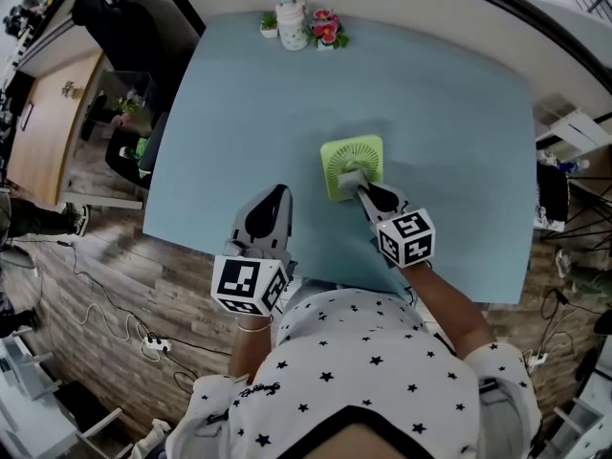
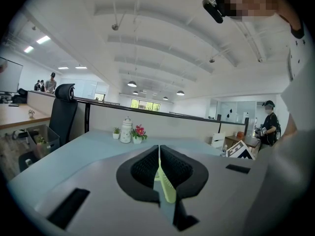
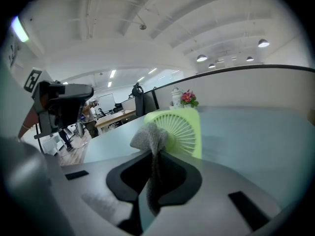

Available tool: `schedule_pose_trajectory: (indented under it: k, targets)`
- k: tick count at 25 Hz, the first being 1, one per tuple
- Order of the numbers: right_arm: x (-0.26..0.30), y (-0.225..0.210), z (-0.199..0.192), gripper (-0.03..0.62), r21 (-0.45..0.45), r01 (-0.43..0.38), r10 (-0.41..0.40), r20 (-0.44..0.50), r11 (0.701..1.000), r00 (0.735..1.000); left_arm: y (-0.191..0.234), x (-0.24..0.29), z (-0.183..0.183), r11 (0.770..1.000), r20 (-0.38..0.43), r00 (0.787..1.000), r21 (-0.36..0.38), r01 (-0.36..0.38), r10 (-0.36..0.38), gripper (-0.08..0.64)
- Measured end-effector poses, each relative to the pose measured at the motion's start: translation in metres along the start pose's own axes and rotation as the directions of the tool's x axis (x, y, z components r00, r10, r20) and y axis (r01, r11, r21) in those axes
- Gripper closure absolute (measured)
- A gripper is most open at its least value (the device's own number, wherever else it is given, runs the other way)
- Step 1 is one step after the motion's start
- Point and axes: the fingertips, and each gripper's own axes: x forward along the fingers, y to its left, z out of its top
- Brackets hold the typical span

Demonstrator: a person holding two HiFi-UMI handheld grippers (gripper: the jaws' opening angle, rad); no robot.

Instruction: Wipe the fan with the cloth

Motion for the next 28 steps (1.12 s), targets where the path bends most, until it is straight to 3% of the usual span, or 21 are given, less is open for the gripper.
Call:
schedule_pose_trajectory:
  k: [4,10,17,28]
  targets:
    - [0.019,0.034,-0.014,0.557,-0.027,-0.088,0.086,-0.056,0.996,0.995,0.004,-0.005,0.002,1.000,0.000,1.000,0.001,-0.017,0.017,0.526]
    - [0.037,0.047,-0.034,0.557,-0.054,-0.119,0.111,-0.126,0.991,0.986,0.018,-0.016,-0.001,0.998,0.000,0.999,-0.015,-0.054,0.054,0.526]
    - [0.033,0.028,-0.047,0.557,-0.052,-0.065,0.056,-0.160,0.997,0.986,0.020,-0.015,-0.002,0.999,-0.004,0.999,-0.019,-0.046,0.046,0.526]
    - [0.011,-0.019,-0.049,0.557,0.018,0.051,-0.048,-0.136,0.999,0.990,0.003,0.003,0.001,1.000,-0.007,1.000,-0.007,0.010,-0.010,0.526]
